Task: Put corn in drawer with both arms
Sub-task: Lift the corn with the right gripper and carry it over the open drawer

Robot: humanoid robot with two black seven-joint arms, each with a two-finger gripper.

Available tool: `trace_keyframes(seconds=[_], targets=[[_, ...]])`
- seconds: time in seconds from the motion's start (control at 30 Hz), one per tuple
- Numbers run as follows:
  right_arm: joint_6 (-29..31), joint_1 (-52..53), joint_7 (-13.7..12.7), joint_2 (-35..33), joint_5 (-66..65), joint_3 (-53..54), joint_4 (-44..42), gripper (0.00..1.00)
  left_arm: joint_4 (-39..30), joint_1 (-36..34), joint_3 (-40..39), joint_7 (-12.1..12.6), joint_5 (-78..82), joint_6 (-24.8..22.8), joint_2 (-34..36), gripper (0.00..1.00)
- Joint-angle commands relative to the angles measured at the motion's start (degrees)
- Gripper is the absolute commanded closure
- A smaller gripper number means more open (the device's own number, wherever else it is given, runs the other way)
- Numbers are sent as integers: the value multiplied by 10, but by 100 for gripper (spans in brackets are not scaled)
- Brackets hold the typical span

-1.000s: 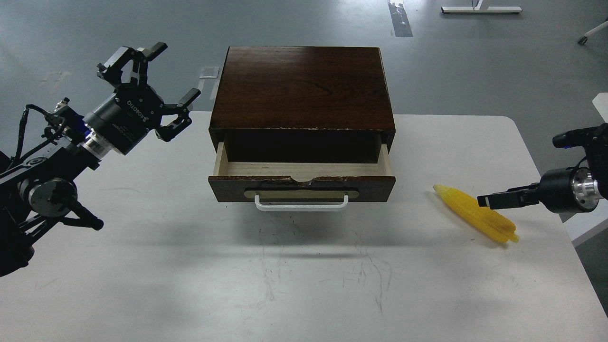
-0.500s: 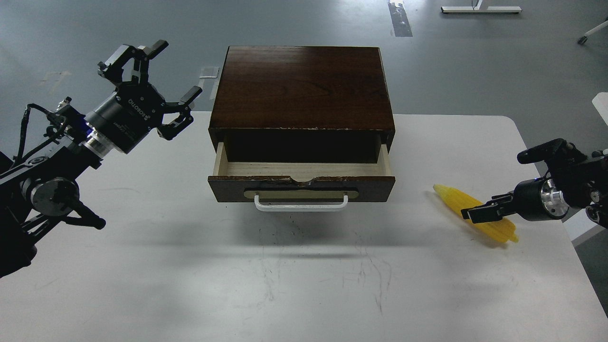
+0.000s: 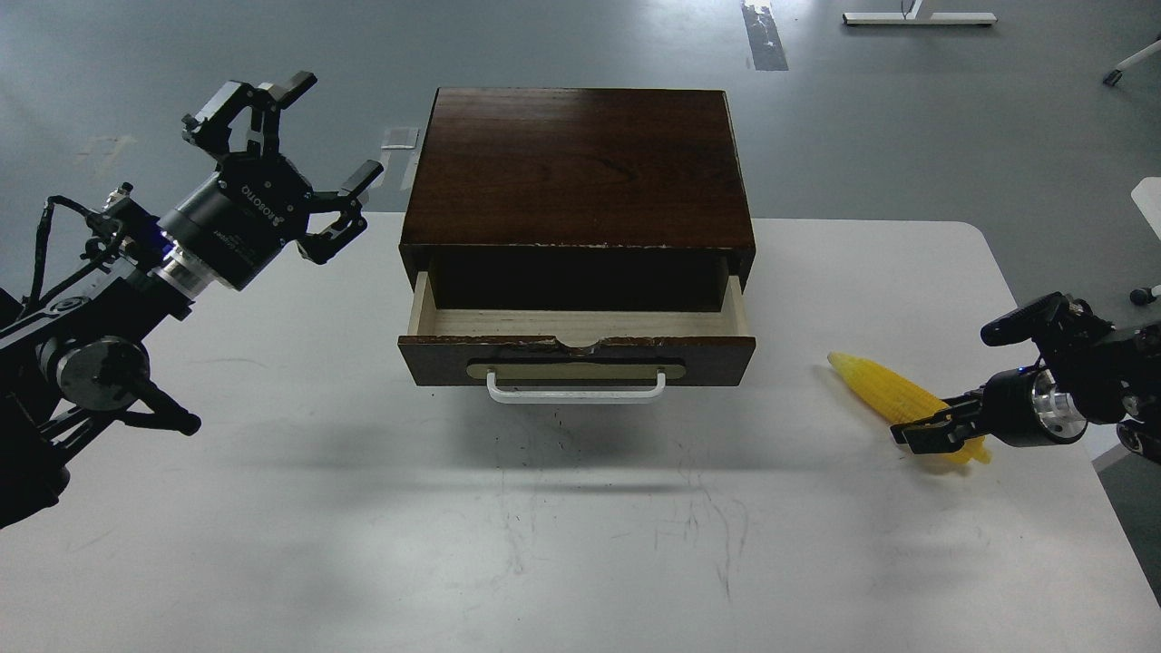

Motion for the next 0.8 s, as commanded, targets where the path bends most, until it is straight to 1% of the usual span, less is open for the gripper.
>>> trace_keyframes(seconds=[0.0,0.07,0.33,0.4,0.53,0.6,0.73,0.77], targets=[[0,31,0,-2,2,1,8,95,0,0,-1,0,0,0,1,2],[0,50,0,-2,3,1,16,95,0,-1,-1,0,0,0,1,2],[13,226,0,1,15,0,72,95,-1,-1,-1,0,0,0,1,2],[36,288,0,12,27,-1,96,95,-1,-1,-1,0,0,0,1,2],[60,362,0,33,61,-10,134,95,-1,-1,-1,0,0,0,2,2],[65,417,0,66,79,-37,150,94,-1,-1,-1,0,0,0,4,2],[64,458,0,116,99,-68,163,94,-1,-1,-1,0,0,0,4,2],[64,466,0,141,99,-77,164,94,-1,-1,-1,0,0,0,4,2]])
